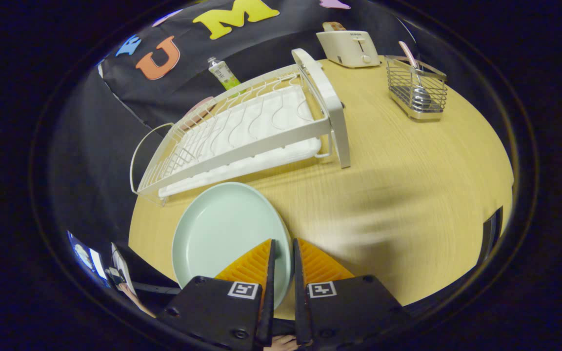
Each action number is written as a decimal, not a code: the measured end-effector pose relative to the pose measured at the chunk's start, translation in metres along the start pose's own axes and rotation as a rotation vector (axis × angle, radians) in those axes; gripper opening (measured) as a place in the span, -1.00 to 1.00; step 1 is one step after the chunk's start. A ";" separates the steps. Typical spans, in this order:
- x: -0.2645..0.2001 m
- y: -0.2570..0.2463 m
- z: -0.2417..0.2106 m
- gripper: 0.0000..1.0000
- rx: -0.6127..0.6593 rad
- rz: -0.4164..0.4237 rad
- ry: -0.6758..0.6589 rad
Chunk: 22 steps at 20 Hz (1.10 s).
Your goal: Take the plate from the dish rack, then take the spoon from the basket and place it into the plate.
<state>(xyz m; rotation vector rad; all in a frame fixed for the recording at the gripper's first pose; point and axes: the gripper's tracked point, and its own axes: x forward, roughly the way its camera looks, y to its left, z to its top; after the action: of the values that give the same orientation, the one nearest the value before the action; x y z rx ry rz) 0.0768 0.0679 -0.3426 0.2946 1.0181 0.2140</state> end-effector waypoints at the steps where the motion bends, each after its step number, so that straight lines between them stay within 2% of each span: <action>1: 0.000 -0.003 0.003 -0.52 0.005 -0.012 -0.017; 2: 0.000 -0.012 0.008 -0.53 -0.006 -0.044 -0.053; 3: -0.002 -0.016 0.013 -0.63 -0.017 -0.068 -0.084; 6: -0.010 -0.027 0.023 -0.39 -0.073 -0.100 -0.146; 9: -0.024 -0.040 0.041 0.60 -0.086 -0.119 -0.243; 11: -0.035 -0.051 0.052 0.70 -0.085 -0.117 -0.299; 13: -0.052 -0.068 0.073 0.93 -0.088 -0.146 -0.393; 16: -0.078 -0.104 0.104 0.94 -0.128 -0.248 -0.516; 19: -0.102 -0.133 0.137 0.95 -0.150 -0.302 -0.606; 22: -0.109 -0.148 0.164 0.98 -0.164 -0.272 -0.629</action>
<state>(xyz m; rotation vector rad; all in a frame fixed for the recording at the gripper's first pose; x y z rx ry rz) 0.1684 -0.1284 -0.2250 0.0595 0.4049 -0.0465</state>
